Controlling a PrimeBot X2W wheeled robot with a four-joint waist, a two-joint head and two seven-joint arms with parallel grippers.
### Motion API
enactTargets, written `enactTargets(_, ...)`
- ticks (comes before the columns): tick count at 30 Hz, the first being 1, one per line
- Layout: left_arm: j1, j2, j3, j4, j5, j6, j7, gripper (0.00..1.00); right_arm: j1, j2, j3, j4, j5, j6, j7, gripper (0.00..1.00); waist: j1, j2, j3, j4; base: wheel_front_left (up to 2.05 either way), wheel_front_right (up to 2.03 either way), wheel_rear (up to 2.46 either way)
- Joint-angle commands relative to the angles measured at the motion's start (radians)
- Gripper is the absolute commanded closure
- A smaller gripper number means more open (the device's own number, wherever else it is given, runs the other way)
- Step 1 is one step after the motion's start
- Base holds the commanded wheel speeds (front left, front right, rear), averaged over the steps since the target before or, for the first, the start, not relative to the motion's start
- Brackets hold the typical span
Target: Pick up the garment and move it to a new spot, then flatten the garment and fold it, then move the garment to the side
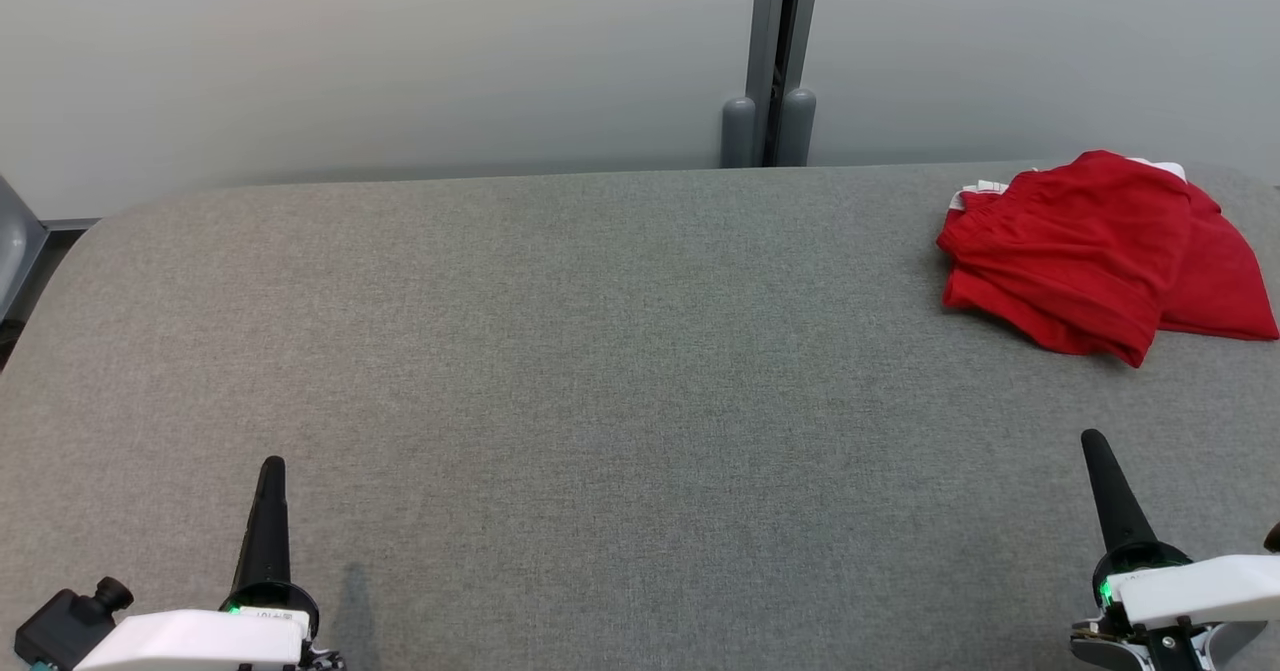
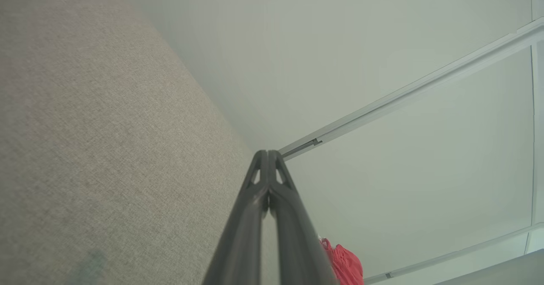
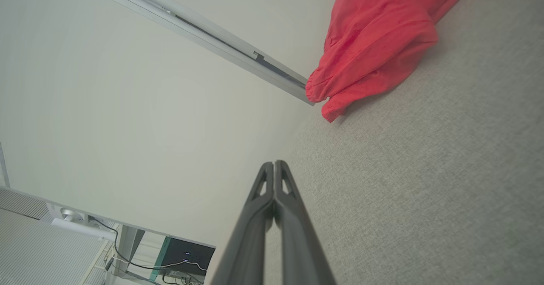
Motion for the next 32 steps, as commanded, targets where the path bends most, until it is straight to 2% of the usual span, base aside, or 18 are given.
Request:
enactTargets(1,0.007,0.006,0.006,-0.015,-0.029,-0.005,0.005,1.00,0.006,-0.003,-0.009,-0.015,0.025,0.001,0.009,1.00,0.0000,0.0000,-0.001,0.000,0.00,0.00,0.00)
enactTargets(32,0.020,0.008,0.019,-0.041,-0.303,-0.011,0.071,1.00,0.027,0.016,-0.053,-0.032,0.276,0.001,0.096,1.00,0.0000,0.0000,-0.019,0.008,0.00,0.00,0.00)
